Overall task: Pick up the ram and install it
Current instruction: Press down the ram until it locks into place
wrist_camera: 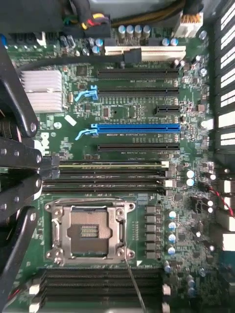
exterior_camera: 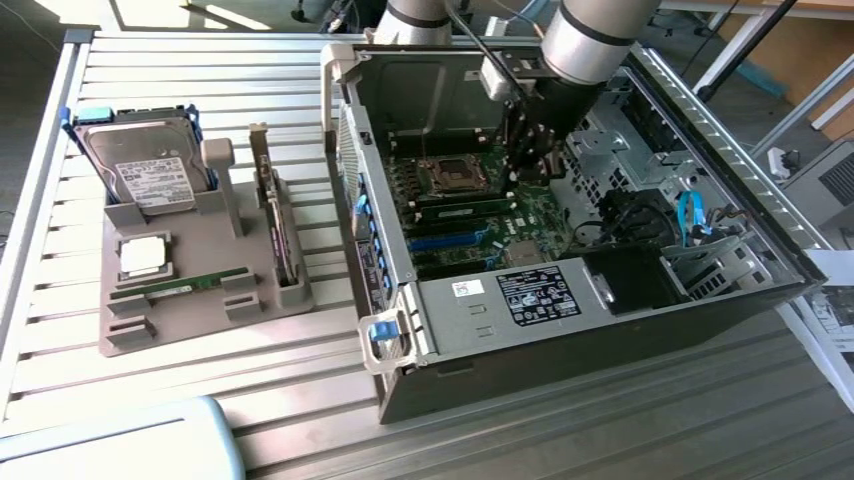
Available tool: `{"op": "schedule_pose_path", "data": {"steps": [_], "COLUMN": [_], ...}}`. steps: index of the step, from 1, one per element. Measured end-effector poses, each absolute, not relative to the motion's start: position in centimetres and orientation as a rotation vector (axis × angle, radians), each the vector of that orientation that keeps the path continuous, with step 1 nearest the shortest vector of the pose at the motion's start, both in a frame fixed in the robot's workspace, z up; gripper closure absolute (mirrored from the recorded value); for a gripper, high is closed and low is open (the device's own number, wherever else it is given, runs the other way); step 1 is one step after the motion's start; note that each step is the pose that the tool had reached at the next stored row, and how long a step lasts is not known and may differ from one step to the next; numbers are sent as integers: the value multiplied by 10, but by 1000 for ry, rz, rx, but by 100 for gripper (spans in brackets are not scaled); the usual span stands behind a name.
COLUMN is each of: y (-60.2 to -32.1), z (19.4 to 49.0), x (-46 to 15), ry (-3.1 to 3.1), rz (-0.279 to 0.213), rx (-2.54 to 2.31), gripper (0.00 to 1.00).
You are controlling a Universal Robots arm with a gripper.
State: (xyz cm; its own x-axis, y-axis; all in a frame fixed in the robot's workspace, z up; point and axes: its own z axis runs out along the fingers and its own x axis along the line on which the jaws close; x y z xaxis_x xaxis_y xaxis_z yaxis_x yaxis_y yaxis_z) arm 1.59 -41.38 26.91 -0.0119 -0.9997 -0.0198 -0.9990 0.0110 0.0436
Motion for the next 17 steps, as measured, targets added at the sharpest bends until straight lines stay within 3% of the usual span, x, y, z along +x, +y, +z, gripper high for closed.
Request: {"op": "schedule_pose_path", "data": {"steps": [17], "y": [-414], "z": [341], "x": [16], "ry": [-2222], "rz": [-70], "rx": [2197], "gripper": [90]}}
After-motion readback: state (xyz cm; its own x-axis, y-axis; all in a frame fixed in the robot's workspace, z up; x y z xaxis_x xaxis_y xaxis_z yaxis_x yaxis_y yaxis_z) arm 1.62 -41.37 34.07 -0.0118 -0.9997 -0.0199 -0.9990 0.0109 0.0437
